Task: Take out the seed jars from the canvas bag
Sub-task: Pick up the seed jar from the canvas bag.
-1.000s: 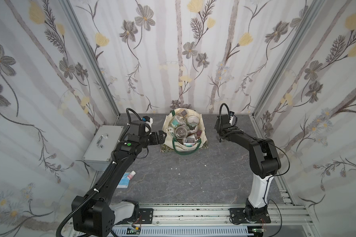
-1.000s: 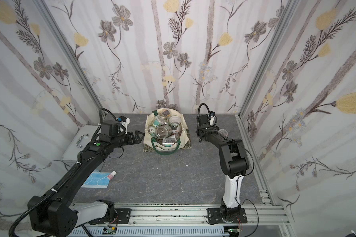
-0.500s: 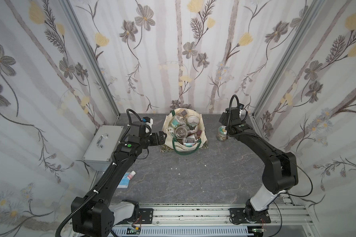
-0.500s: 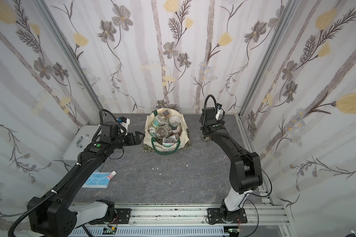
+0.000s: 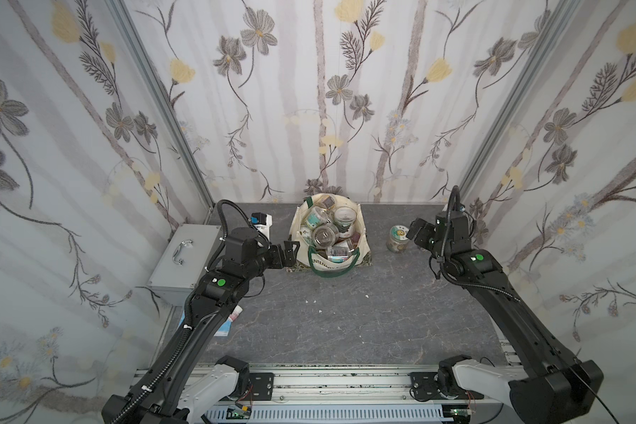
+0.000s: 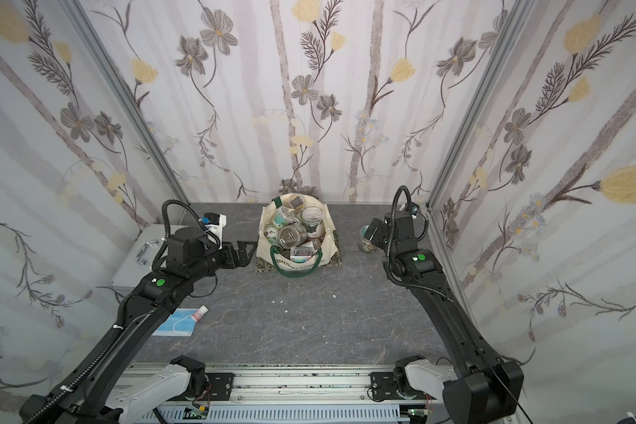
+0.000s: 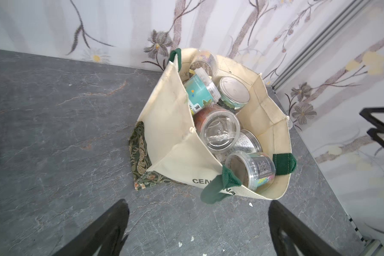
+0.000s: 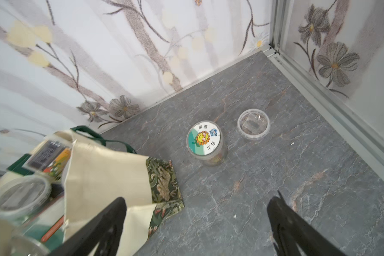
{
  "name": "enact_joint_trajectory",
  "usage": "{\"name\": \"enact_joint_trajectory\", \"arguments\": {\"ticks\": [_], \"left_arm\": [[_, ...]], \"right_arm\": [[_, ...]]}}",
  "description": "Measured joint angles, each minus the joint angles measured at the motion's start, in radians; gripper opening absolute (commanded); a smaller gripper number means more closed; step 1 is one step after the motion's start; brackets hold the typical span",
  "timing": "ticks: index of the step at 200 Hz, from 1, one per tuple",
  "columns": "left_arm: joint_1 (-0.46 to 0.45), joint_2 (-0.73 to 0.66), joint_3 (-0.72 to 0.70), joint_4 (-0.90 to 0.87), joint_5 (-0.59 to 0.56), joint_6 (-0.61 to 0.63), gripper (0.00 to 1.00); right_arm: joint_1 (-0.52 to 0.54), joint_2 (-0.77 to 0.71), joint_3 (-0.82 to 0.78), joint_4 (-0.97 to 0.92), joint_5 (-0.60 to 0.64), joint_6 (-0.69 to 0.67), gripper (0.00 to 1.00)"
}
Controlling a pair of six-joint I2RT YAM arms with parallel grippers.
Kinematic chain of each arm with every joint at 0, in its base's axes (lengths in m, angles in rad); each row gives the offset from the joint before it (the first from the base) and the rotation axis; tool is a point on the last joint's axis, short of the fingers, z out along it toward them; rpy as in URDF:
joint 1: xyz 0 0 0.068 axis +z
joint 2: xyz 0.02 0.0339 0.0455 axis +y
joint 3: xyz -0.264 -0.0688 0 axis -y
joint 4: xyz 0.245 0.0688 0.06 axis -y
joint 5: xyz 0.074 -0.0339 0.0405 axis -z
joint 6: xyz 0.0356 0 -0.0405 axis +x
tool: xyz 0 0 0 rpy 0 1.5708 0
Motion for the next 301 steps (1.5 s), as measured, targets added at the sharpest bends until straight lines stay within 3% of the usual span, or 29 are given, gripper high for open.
{"name": "enact_joint_trajectory", "arguments": {"ticks": [36, 67, 112, 145, 203, 280, 301], "left_arm": [[-0.004, -0.087, 0.019, -0.116, -0.001, -0.071, 1.00], [-0.005, -0.151, 0.067, -0.238, -0.022, -0.096, 1.00], [-0.005, -0.151, 0.173, -0.341, -0.054, -0.090, 1.00], [-0.005, -0.047, 0.249, -0.340, -0.051, -0.056, 1.00], [-0.005, 0.247, 0.424, -0.314, -0.027, 0.047, 1.00], [0.034, 0.579, 0.701, -0.300, -0.019, 0.120, 1.00], [0.053, 0.630, 0.719, -0.303, 0.013, 0.120, 1.00]], "right_arm": [[-0.022, -0.196, -0.111, 0.033, -0.230, 0.005, 1.00], [-0.030, -0.273, -0.121, 0.072, -0.416, 0.008, 1.00], [-0.030, -0.223, -0.012, 0.072, -0.595, 0.008, 1.00], [-0.023, -0.137, 0.124, 0.077, -0.669, 0.006, 1.00], [0.099, 0.092, 0.371, 0.045, -0.691, -0.032, 1.00], [0.239, 0.415, 0.694, -0.144, -0.614, -0.138, 0.98], [0.276, 0.483, 0.768, -0.192, -0.592, -0.154, 0.97]]}}
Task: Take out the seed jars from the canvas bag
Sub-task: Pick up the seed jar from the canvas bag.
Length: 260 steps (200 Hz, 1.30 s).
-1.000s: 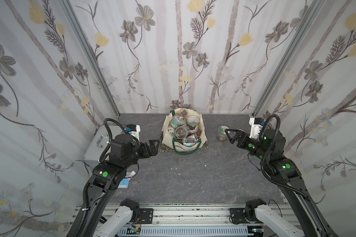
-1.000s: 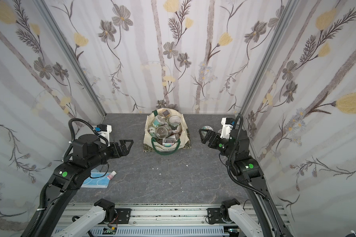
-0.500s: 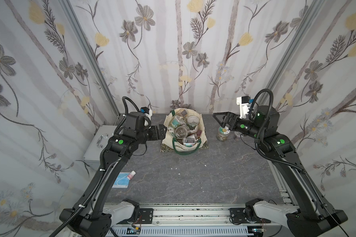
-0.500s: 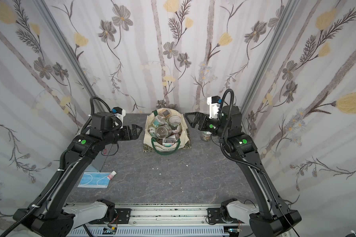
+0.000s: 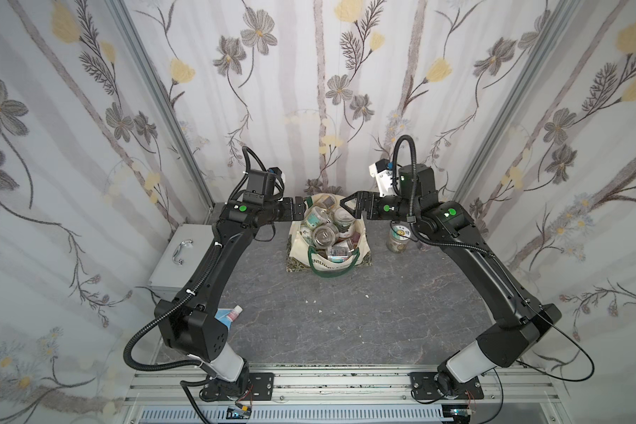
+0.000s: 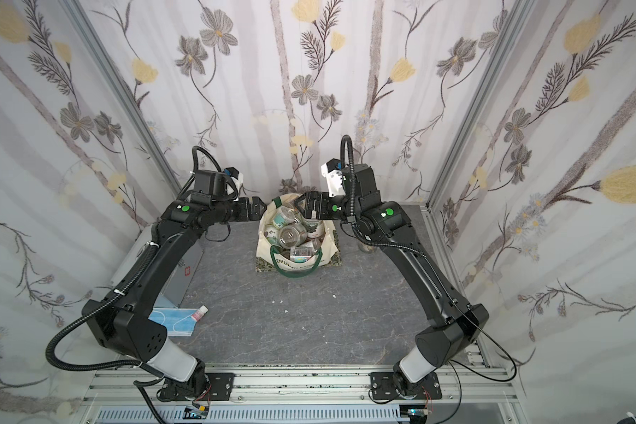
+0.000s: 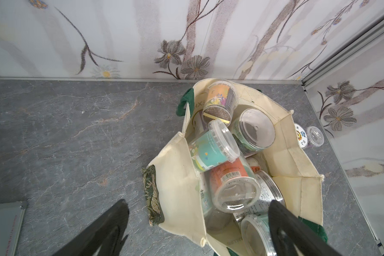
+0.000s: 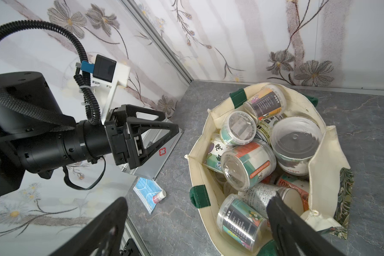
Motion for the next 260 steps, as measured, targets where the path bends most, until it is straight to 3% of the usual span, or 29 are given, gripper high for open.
{"name": "enact_joint_trajectory", "arguments": {"ticks": [40, 92, 145, 213, 260], "left_arm": [[0.016, 0.000, -0.111, 0.057, 0.060, -0.007, 1.00], [0.046, -0.098, -0.360, 0.252, 0.133, -0.135, 1.00], [0.039, -0.142, -0.362, 0.283, 0.119, -0.108, 1.00], [0.043, -0.149, -0.396, 0.300, 0.032, -0.100, 1.00], [0.047, -0.146, -0.402, 0.306, 0.013, -0.107, 1.00]], "right_arm": [[0.027, 0.130, 0.117, -0.059, 0.039, -0.014, 0.95], [0.042, 0.264, 0.185, -0.111, 0.130, -0.002, 0.94], [0.100, 0.322, 0.193, -0.114, 0.267, 0.059, 1.00], [0.170, 0.369, 0.208, -0.106, 0.517, 0.185, 1.00], [0.196, 0.420, 0.249, -0.108, 0.615, 0.247, 1.00]]}}
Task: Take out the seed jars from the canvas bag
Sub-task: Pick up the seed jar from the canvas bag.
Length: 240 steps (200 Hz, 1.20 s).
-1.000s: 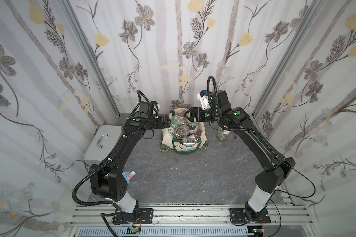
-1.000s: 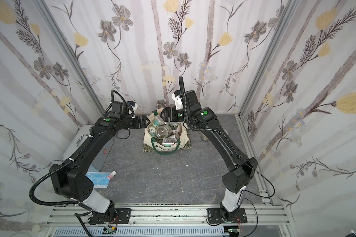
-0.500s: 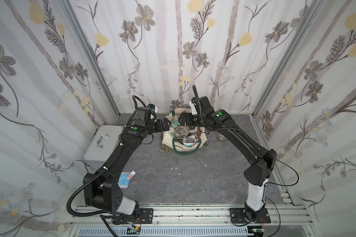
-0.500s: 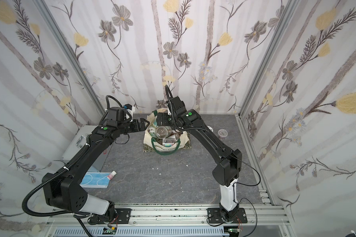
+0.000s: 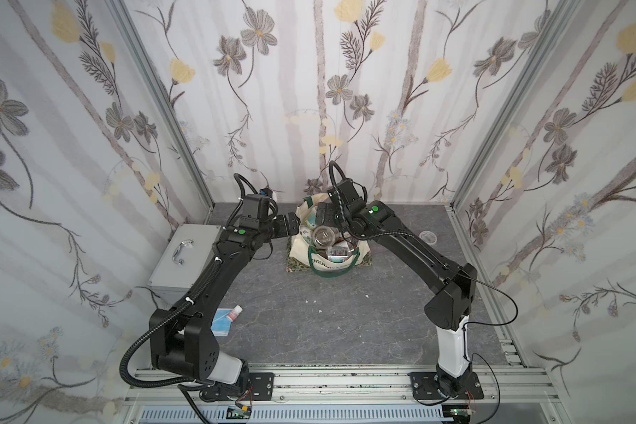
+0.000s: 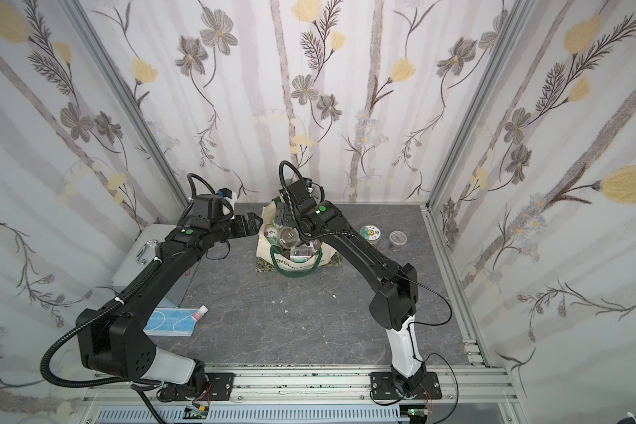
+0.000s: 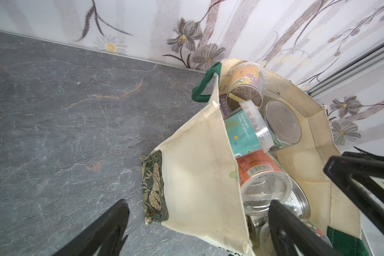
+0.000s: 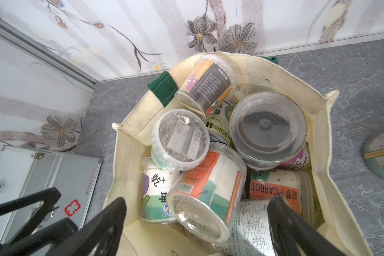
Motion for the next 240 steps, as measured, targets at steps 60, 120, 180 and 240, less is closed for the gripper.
{"name": "enact_joint_trajectory", "arguments": {"ticks": [60, 120, 180, 240], "left_arm": [[0.005, -0.015, -0.006, 0.006, -0.016, -0.003, 1.00], [0.006, -0.017, -0.011, 0.008, -0.014, -0.005, 1.00], [0.008, -0.021, -0.013, 0.016, -0.003, -0.012, 1.00], [0.009, -0.022, -0.015, 0.022, 0.004, -0.022, 1.00]], "right_arm": [[0.055, 0.091, 0.085, -0.045, 0.036, 0.039, 0.95], [0.059, 0.166, 0.128, -0.119, 0.052, 0.068, 0.95], [0.056, 0.214, 0.130, -0.142, 0.067, 0.091, 0.95], [0.052, 0.250, 0.132, -0.172, 0.063, 0.115, 0.90]]}}
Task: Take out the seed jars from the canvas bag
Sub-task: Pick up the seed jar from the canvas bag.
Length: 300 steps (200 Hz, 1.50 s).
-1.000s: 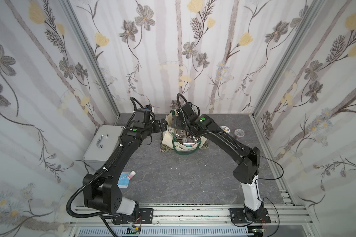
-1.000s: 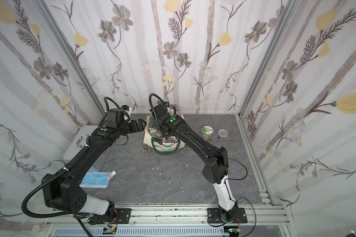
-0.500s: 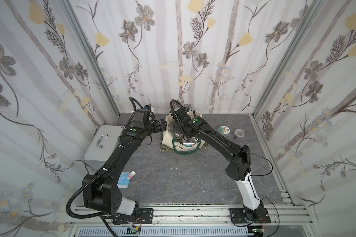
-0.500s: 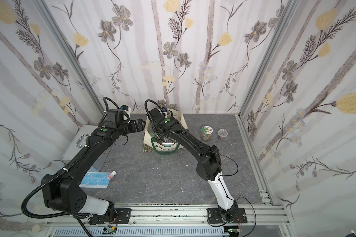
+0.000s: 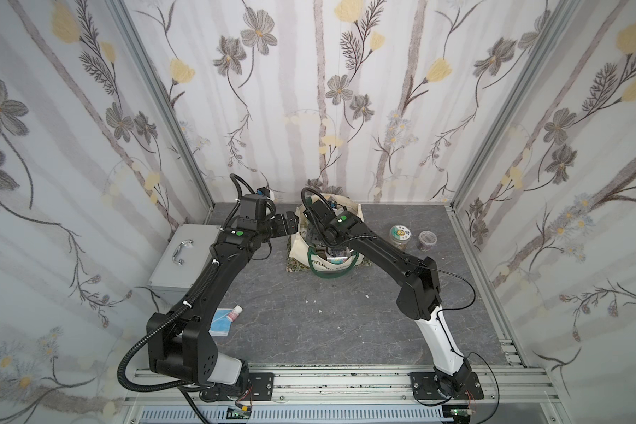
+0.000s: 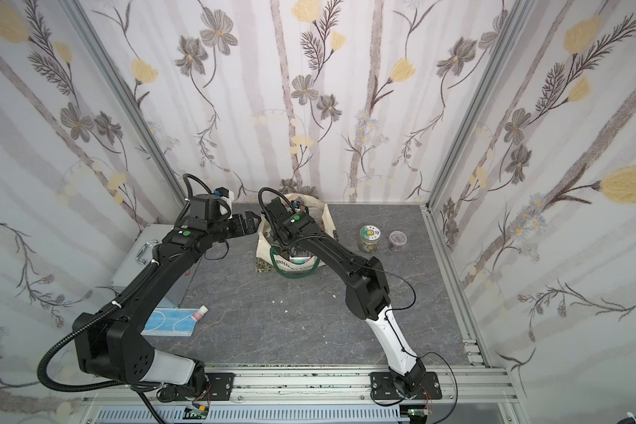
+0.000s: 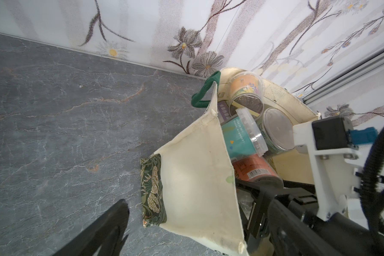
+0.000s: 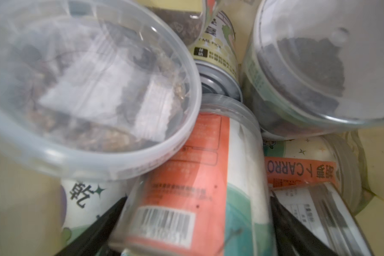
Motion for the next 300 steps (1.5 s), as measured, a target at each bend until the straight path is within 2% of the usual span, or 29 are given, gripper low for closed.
{"name": "enact_joint_trajectory", "arguments": {"ticks": [37, 55, 168, 217, 237, 256, 300], "left_arm": [[0.000, 0.000, -0.002, 0.000, 0.006, 0.000, 1.00], [0.000, 0.000, -0.003, 0.002, 0.007, 0.000, 1.00], [0.000, 0.000, -0.015, 0.029, 0.025, -0.004, 1.00], [0.000, -0.009, -0.030, 0.041, 0.041, -0.008, 1.00], [0.000, -0.024, -0.040, 0.052, 0.049, -0.009, 1.00], [-0.014, -0.058, -0.062, 0.067, 0.043, -0.008, 1.00], [-0.113, -0.135, -0.074, 0.080, -0.018, 0.024, 1.00]], "right_arm": [[-0.007, -0.003, 0.001, 0.001, -0.010, 0.017, 0.77], [-0.010, -0.018, 0.000, -0.006, -0.024, 0.020, 0.75], [-0.012, -0.177, 0.000, -0.014, -0.028, 0.013, 0.72], [-0.012, -0.253, -0.006, -0.013, -0.057, -0.051, 0.73], [-0.012, -0.309, -0.068, 0.009, -0.077, -0.093, 0.73], [-0.012, -0.394, -0.192, 0.066, -0.101, -0.128, 0.74], [-0.047, -0.606, -0.527, 0.302, -0.212, -0.192, 0.73]]}}
